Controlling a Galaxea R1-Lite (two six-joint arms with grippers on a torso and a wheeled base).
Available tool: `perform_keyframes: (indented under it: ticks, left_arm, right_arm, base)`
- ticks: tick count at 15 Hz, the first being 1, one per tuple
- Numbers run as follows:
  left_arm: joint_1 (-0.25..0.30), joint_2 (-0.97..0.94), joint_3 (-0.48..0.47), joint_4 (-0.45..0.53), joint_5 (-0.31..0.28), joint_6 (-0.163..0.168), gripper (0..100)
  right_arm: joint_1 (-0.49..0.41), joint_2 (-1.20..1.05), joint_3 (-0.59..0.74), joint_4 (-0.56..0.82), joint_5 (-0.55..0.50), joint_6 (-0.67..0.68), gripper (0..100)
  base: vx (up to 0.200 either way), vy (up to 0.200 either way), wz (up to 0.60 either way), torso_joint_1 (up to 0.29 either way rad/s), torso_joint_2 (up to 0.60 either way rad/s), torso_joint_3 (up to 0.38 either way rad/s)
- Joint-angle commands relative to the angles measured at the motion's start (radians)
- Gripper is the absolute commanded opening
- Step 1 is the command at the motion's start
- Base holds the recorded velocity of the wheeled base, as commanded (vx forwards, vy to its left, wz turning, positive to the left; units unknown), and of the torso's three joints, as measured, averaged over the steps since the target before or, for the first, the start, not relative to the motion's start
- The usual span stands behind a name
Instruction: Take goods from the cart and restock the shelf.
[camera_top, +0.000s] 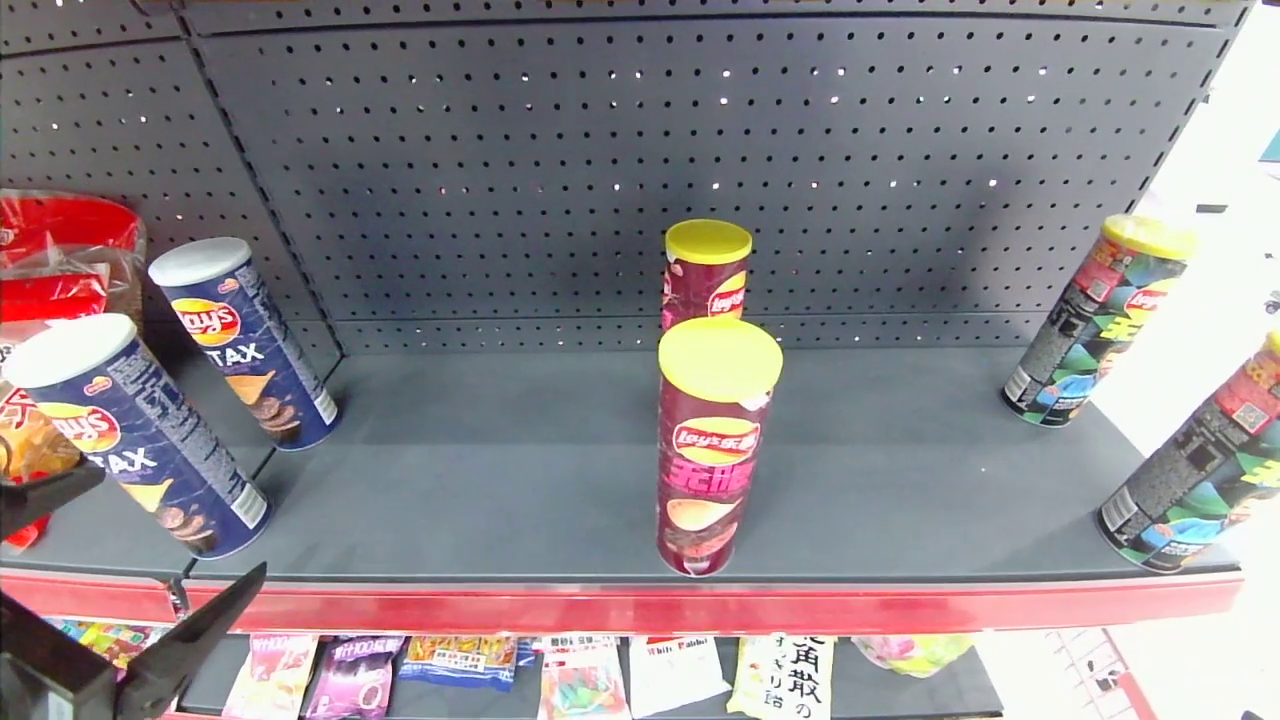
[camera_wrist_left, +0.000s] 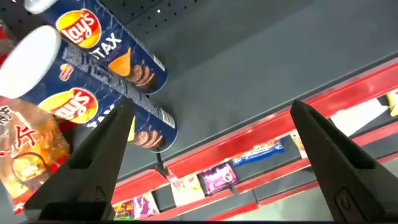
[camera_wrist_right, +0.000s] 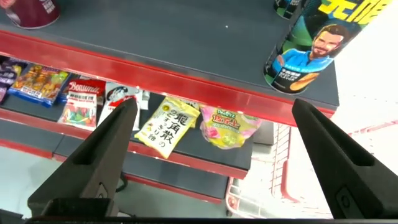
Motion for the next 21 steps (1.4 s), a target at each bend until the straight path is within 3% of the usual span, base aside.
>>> perform_keyframes:
  ticks: [1, 6, 11, 13, 14, 17, 18, 19, 20, 21]
  left_arm:
    - [0.000, 0.009, 0.000, 0.001, 0.002, 0.005, 100]
    - [0.000, 0.010, 0.008, 0.002, -0.001, 0.008, 100]
    - [-0.001, -0.047, 0.026, -0.001, -0.005, -0.001, 100]
    - [-0.005, -0.146, 0.081, 0.007, -0.012, 0.020, 100]
    - [-0.003, -0.191, 0.111, 0.016, -0.020, 0.052, 100]
    - [-0.001, -0.264, 0.176, 0.039, -0.054, 0.063, 100]
    - [-0.001, -0.283, 0.207, 0.040, -0.054, 0.097, 100]
    - [0.002, -0.292, 0.229, 0.040, -0.043, 0.108, 100]
    - [0.023, -0.310, 0.258, 0.039, -0.034, 0.101, 100]
    - [0.058, -0.346, 0.279, 0.039, -0.038, 0.074, 100]
  right_arm:
    - [0.001, -0.001, 0.000, 0.001, 0.001, 0.000, 100]
    - [0.001, -0.001, 0.000, 0.001, 0.001, 0.000, 100]
    - [0.004, -0.002, 0.000, 0.001, 0.005, 0.000, 100]
    - [0.007, -0.019, 0.008, 0.001, 0.010, -0.002, 100]
    - [0.007, -0.034, 0.010, 0.001, 0.013, 0.000, 100]
    - [0.007, -0.085, 0.027, 0.004, 0.056, 0.000, 100]
    - [0.007, -0.102, 0.037, 0.002, 0.080, -0.002, 100]
    - [0.007, -0.114, 0.037, 0.001, 0.093, -0.008, 100]
    - [0.007, -0.125, 0.037, 0.001, 0.108, -0.016, 100]
    - [0.007, -0.136, 0.040, 0.001, 0.125, -0.016, 100]
  base:
    - [0.000, 0.000, 0.00, 0.000, 0.00, 0.000]
    - [0.160, 0.000, 0.00, -0.003, 0.00, 0.003]
    - [0.000, 0.000, 0.00, 0.000, 0.00, 0.000]
    - [0.000, 0.000, 0.00, 0.000, 0.00, 0.000]
    - [0.000, 0.000, 0.00, 0.000, 0.00, 0.000]
    - [0.000, 0.000, 0.00, 0.000, 0.00, 0.000]
    - [0.000, 0.000, 0.00, 0.000, 0.00, 0.000]
    - [0.000, 0.000, 0.00, 0.000, 0.00, 0.000]
    - [0.000, 0.000, 0.00, 0.000, 0.00, 0.000]
    - [0.000, 0.000, 0.00, 0.000, 0.00, 0.000]
